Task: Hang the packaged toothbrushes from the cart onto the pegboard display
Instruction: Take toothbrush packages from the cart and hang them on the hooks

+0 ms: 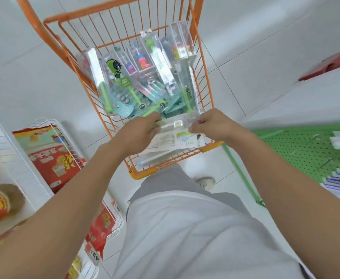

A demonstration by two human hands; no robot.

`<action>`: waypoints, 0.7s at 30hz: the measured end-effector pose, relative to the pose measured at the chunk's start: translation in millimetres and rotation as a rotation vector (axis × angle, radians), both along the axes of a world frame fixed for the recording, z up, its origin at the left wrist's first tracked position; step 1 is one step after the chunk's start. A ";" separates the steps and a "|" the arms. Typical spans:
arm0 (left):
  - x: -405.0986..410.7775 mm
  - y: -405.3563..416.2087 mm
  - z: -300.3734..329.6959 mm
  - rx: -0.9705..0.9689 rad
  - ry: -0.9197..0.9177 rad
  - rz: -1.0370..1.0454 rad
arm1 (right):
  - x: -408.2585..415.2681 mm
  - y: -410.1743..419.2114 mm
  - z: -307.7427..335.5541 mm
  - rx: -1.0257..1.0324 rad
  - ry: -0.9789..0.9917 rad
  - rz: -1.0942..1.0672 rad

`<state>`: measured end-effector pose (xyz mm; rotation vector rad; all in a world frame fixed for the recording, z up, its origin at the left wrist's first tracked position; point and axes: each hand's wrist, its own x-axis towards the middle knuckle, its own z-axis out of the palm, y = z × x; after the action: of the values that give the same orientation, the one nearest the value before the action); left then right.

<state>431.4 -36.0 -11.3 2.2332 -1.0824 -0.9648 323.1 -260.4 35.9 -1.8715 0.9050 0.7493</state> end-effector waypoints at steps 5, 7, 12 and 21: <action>-13.8 -39.1 48.4 -0.218 0.171 0.121 | -20.6 -26.0 71.2 0.445 -0.087 -0.684; -25.7 -64.6 71.1 -0.284 0.246 0.154 | -37.8 -39.7 92.1 0.605 -0.099 -0.913; -57.3 -136.8 114.0 -0.326 0.376 0.148 | -99.3 -69.6 130.6 0.886 -0.307 -1.371; -179.4 -263.6 160.5 -0.421 0.388 -0.020 | -247.1 -118.0 164.3 1.027 -0.793 -1.532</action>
<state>252.0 -299.5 149.2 1.6209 -1.0170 -1.0147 76.0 -378.4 200.2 -0.1622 0.8385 -0.4591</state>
